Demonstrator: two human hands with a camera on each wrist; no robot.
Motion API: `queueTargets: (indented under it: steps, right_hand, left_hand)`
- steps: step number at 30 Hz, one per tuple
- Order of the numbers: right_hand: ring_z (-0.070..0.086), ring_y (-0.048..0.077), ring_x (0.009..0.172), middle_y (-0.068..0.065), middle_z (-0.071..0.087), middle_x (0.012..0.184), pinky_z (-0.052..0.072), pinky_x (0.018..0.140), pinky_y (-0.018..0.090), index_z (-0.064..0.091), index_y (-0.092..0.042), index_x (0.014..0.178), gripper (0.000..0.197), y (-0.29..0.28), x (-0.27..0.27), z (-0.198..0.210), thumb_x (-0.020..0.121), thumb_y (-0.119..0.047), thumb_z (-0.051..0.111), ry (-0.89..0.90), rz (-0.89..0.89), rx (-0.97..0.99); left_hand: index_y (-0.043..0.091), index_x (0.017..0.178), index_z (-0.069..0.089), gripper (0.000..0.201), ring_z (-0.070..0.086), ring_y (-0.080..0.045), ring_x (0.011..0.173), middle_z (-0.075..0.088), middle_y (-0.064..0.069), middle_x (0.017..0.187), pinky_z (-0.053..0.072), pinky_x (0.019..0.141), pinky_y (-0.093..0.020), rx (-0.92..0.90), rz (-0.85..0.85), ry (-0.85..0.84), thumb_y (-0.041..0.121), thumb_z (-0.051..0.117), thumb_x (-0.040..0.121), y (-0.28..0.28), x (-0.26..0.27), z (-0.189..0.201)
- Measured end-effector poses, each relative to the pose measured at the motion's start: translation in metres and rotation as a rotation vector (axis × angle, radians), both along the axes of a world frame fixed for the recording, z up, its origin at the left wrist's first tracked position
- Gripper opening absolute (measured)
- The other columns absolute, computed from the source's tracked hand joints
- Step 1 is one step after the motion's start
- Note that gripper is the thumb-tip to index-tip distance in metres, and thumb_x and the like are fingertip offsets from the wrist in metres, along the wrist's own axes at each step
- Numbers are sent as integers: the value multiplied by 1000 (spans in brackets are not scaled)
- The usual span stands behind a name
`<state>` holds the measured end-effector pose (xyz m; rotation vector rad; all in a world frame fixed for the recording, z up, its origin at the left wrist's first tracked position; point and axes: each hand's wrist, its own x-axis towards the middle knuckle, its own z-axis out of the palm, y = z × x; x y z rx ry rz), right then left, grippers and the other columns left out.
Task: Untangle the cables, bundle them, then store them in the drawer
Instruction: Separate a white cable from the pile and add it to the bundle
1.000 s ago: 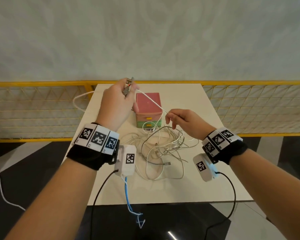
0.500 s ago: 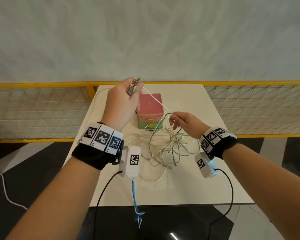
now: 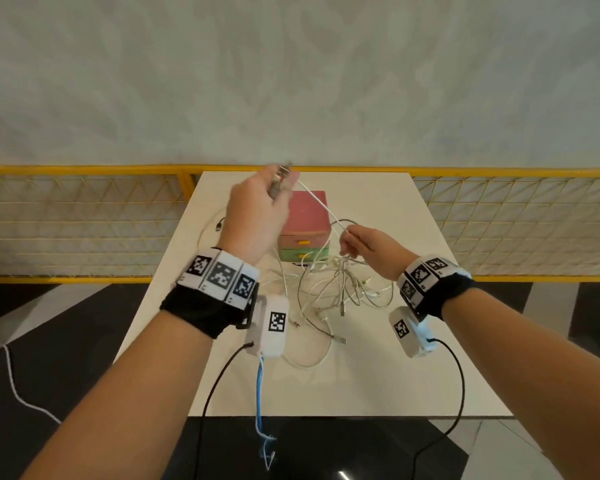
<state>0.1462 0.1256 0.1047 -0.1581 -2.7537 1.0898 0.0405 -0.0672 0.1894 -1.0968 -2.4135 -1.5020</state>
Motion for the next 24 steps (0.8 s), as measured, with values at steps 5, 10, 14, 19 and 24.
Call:
queueTargets:
  steps: [5,10,14,19,24]
  right_hand:
    - [59,31,79,17,62,83,49,85,44,52,-22,76,30,12,-3,-18,101,-18,34,-54,-96,-82]
    - [56,20,80,7,57,81,51,84,36,52,-9,80,27,12,-3,-20,101,-13,34,-97,-132,-213]
    - [57,17,81,3,59,82,50,79,31,55,-14,83,29,16,-4,-24,101,-15,33,-104,-143,-208]
    - [62,15,88,-6,57,88,55,76,34,55,-35,87,30,7,-6,-11,101,-19,34,-78,-85,-151]
    - [59,13,75,-10,54,81,50,71,26,49,-33,86,25,-10,-11,7,101,-18,35,41,-2,25]
  left_hand:
    - [28,69,47,31,48,-10,42,49,8,50,41,53,-26,153,71,-10,35,51,99,-10,-14,7]
    - [21,75,49,29,41,-7,39,46,3,51,38,46,-24,308,125,-39,34,49,100,-19,-11,11]
    - [19,95,57,19,48,-4,42,57,4,49,36,51,-15,157,147,-32,32,45,102,-24,-20,11]
    - [35,146,37,45,63,2,56,68,-1,59,38,62,3,-90,-46,-66,31,46,102,-15,-6,-4]
    - [23,134,52,37,60,-11,55,75,-6,78,50,64,-27,-433,-208,-126,39,47,101,16,15,-32]
